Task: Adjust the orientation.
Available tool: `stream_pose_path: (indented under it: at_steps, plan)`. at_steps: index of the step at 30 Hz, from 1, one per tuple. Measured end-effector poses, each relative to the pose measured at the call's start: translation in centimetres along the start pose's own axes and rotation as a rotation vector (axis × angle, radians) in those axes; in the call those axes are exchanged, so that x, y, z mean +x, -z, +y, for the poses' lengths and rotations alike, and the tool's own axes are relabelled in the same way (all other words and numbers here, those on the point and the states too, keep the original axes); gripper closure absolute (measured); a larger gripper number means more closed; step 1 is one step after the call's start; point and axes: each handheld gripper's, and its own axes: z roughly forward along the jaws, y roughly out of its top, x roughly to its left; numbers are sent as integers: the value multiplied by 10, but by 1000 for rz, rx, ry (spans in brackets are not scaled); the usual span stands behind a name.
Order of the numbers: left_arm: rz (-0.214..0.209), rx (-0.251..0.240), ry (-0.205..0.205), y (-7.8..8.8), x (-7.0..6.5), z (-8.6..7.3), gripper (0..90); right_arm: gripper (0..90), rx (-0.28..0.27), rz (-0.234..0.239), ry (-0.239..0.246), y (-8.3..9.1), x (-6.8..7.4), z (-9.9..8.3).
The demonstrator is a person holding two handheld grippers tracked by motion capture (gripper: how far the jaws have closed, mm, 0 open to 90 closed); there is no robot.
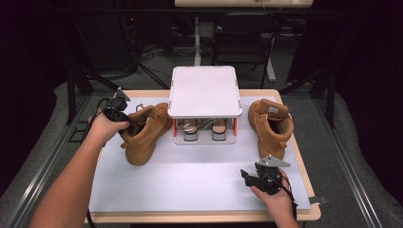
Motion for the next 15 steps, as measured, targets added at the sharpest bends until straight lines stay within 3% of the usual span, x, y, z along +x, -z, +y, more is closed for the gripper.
stream_pose_path:
  at_steps: [11, 15]
  plan:
    - [-4, 20, 9, 4, -9, -1, 778, 360, 2, 6, -3, -1, 0, -1]
    - [-33, 46, 48, 5, -13, -4, 781, 360, 3, 10, -5, -1, 0, -1]
